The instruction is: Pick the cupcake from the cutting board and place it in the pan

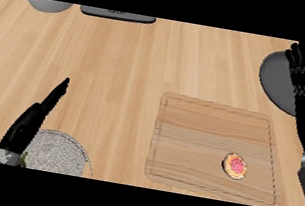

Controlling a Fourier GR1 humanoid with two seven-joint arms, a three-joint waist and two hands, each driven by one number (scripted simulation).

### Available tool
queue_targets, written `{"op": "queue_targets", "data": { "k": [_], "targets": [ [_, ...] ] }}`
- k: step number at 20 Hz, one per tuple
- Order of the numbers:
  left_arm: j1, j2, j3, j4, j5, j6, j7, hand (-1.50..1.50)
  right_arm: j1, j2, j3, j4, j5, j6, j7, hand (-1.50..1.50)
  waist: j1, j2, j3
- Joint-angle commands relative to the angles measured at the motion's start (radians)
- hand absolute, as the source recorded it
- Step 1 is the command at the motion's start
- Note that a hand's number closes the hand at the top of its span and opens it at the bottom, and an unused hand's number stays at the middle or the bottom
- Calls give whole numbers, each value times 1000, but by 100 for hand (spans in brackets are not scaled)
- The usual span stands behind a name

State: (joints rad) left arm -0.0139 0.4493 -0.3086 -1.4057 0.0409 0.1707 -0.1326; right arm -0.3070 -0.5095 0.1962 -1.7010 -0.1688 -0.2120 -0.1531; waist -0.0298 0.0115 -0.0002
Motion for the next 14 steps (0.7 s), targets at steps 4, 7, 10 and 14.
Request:
{"op": "queue_targets", "data": {
  "k": [4,7,10,14],
  "targets": [
    [-76,-130,13,-47,163,-77,99,0,-51,-48,228,35,125,190,21,150,61,-4,-2],
    [-36,-159,-6,-29,187,-78,118,0,-150,-312,216,17,439,188,-31,150,43,-43,-39],
    [-60,-228,23,-81,309,-97,213,0,8,-133,308,130,507,41,-203,-150,41,-7,2],
    [-114,-240,55,-64,316,-86,278,0,7,-84,254,131,486,31,-352,-150,30,-11,1]
  ]
}}
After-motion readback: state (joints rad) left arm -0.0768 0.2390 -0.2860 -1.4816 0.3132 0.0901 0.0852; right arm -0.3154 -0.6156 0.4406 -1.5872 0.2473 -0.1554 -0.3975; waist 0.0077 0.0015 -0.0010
